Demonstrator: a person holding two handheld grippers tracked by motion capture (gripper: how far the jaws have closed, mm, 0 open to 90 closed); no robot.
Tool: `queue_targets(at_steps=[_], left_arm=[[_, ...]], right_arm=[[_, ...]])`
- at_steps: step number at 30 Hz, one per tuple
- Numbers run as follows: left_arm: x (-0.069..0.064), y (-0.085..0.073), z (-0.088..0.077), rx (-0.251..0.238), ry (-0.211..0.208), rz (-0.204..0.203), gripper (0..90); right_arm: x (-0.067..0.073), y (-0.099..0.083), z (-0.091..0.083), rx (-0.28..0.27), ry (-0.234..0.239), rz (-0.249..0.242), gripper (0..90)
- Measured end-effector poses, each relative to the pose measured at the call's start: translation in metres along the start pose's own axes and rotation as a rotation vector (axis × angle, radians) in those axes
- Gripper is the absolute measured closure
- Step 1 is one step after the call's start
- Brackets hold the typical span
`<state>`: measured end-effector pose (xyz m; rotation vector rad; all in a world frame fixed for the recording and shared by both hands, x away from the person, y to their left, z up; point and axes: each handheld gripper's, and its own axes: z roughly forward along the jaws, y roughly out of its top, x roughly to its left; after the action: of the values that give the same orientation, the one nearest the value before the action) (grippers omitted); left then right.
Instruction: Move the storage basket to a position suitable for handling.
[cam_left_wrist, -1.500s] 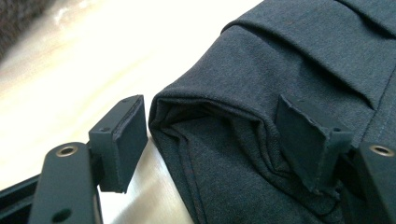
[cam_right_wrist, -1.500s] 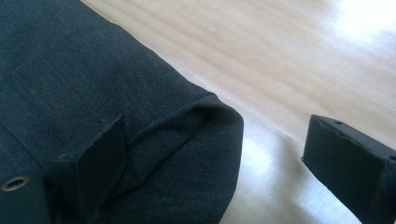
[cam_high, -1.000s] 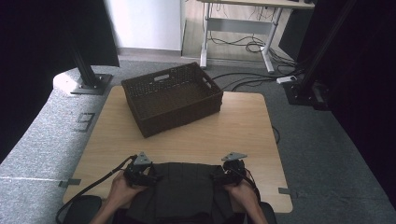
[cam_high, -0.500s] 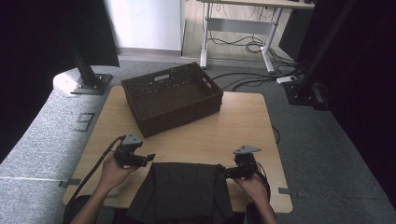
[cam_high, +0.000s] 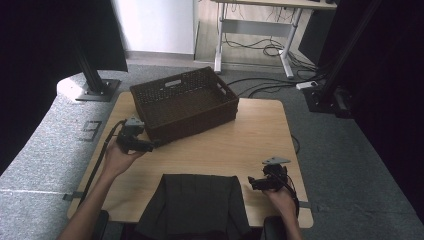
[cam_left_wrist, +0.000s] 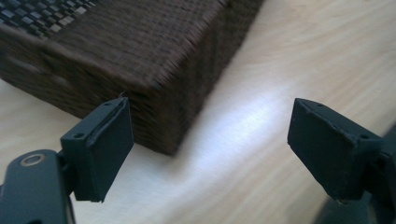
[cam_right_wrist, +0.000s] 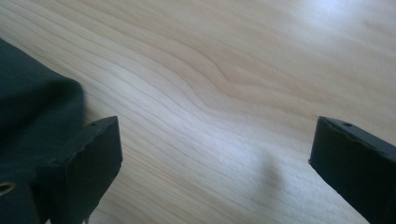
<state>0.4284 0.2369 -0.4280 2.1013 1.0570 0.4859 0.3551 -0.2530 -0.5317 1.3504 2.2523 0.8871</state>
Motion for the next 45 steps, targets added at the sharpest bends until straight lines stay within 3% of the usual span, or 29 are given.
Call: queue_targets(at_steps=[5,7,10,13,19,25,34,43,45], left_arm=[[0.014,0.016,-0.003,0.005,0.020,-0.013,14.7],[0.023,0.024,-0.001,0.008,0.049,-0.022,14.8],[0.029,0.027,0.000,0.005,0.049,-0.044,15.4],[0.042,0.031,0.008,0.010,0.048,-0.087,17.0],[0.053,0.035,0.021,0.005,0.054,-0.131,20.3],[0.059,0.038,0.037,0.058,0.147,-0.143,22.6],[0.066,0.032,0.047,0.095,0.164,-0.164,27.4],[0.069,0.029,0.052,0.086,0.111,-0.228,38.5],[0.069,0.030,0.053,0.090,0.116,-0.229,40.2]], right_arm=[[-0.009,-0.009,0.006,0.017,-0.013,0.015,0.0],[-0.012,-0.013,0.008,0.019,-0.022,0.015,0.0],[-0.014,-0.017,0.011,0.027,-0.023,0.014,0.0],[-0.016,-0.019,0.011,0.006,-0.022,0.022,0.0],[-0.016,-0.022,0.012,-0.027,-0.011,0.011,0.0],[-0.016,-0.024,0.012,-0.044,-0.010,0.011,0.0],[-0.016,-0.024,0.013,-0.054,-0.005,0.007,0.0],[-0.016,-0.024,0.013,-0.055,-0.004,0.006,0.0],[-0.016,-0.024,0.013,-0.055,-0.004,0.006,0.0]])
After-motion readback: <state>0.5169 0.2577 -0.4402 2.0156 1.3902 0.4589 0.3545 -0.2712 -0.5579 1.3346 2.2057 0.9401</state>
